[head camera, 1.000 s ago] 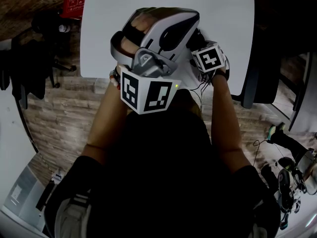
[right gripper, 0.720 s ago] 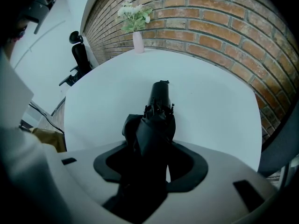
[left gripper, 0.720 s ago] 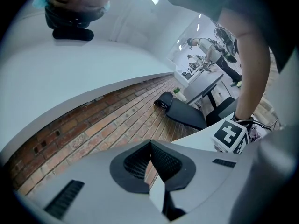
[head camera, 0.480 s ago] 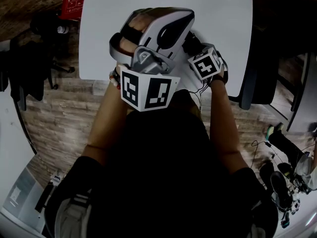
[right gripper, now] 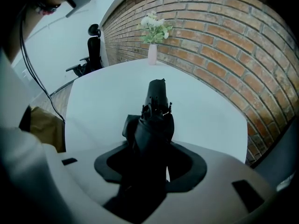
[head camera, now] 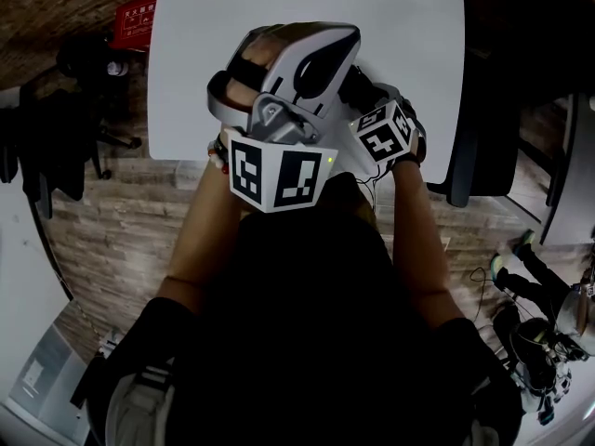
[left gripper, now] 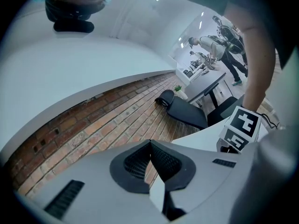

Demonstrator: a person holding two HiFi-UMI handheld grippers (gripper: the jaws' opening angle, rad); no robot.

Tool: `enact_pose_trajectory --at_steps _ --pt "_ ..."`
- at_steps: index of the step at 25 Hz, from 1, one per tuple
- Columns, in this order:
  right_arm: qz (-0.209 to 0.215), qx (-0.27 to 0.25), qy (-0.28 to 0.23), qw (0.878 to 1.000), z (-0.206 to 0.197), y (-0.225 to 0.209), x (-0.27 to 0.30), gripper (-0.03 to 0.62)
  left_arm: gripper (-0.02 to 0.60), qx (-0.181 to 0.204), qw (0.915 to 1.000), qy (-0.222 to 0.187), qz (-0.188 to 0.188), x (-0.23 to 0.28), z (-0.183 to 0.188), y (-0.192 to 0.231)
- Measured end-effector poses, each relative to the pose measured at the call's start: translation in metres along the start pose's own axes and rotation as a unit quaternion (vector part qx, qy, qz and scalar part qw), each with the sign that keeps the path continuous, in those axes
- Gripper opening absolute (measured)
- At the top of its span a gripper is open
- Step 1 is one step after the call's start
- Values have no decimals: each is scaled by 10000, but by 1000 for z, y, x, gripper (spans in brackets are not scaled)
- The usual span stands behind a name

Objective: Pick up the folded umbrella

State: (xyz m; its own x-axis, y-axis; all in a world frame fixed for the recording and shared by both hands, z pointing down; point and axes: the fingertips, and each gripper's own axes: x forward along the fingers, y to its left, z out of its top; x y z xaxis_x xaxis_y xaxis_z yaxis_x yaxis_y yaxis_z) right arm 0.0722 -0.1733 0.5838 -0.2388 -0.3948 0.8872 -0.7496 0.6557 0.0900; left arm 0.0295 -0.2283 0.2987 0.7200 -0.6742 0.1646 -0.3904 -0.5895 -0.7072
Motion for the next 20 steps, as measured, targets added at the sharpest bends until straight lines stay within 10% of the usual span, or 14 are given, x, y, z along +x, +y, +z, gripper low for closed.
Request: enact_pose_trajectory --at_steps 20 --pt "-1046 -416 -1214 9862 50 -46 -64 218 12 162 9995 11 271 -8 15 12"
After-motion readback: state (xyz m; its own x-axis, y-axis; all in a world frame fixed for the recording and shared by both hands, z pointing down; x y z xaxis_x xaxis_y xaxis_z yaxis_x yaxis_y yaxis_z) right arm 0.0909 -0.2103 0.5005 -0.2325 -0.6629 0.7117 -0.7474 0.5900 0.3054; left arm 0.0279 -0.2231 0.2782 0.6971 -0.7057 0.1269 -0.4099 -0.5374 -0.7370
